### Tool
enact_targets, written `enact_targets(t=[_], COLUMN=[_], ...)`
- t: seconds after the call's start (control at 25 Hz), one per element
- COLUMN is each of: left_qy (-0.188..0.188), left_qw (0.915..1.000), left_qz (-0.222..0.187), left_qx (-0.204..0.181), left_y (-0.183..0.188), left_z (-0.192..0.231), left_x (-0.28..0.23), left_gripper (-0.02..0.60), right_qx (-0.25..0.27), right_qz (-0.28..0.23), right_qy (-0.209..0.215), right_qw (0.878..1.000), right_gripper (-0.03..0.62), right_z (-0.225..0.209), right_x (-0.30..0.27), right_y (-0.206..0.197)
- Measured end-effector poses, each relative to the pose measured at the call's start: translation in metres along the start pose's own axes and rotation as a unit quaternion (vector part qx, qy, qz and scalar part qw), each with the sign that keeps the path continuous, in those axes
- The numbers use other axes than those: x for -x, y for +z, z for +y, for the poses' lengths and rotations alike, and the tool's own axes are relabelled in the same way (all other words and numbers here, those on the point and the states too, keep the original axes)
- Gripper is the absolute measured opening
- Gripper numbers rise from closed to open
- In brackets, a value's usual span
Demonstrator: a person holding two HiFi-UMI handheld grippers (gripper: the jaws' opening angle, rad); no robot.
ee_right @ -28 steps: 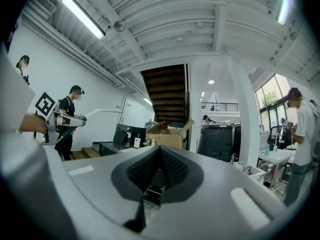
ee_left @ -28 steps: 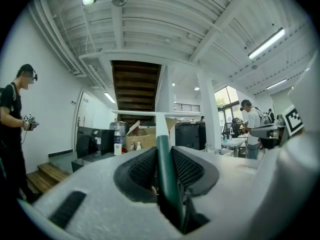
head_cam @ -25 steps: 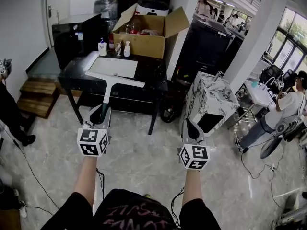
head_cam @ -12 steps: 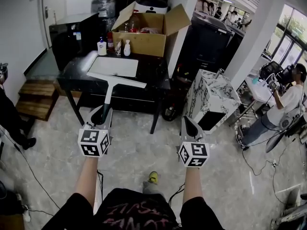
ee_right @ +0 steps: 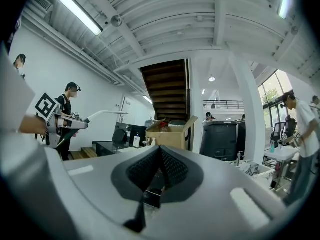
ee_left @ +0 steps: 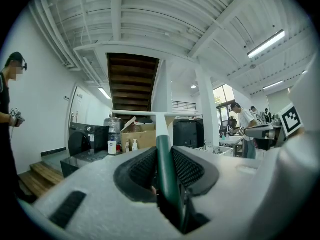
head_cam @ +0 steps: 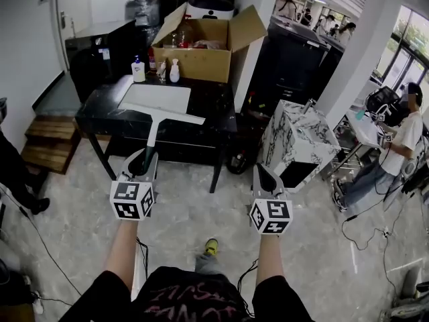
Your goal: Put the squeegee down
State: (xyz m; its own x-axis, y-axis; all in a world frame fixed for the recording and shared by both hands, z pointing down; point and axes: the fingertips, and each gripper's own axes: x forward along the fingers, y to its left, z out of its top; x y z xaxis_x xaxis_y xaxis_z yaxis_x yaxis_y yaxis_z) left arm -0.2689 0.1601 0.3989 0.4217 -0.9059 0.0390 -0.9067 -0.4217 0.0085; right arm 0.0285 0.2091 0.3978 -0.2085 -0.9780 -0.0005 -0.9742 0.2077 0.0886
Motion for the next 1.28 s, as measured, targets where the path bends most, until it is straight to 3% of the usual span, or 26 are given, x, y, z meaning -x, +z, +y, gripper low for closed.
enact_targets(t=[0.68, 1.28], left_qy=[0.007, 0.034], left_qw=[0.9996, 0.9988], left_qz=[0.026, 0.034], left_qx=[-0.010, -0.014], left_y=[-0.014, -0.001], left_z=[-0.009, -0.015], left_x=[-0.127, -0.258], left_gripper=[0.097, 0.097], right_qx=[-0.023, -0.034], right_qz=[0.010, 0.008], right_qy=[0.006, 0.026], right_qw=[1.000, 0.999], right_gripper=[0.003, 0.003], right_z=[-0.082, -0.171], right_x=[-0.104, -0.223], right_y=[-0.032, -0.041])
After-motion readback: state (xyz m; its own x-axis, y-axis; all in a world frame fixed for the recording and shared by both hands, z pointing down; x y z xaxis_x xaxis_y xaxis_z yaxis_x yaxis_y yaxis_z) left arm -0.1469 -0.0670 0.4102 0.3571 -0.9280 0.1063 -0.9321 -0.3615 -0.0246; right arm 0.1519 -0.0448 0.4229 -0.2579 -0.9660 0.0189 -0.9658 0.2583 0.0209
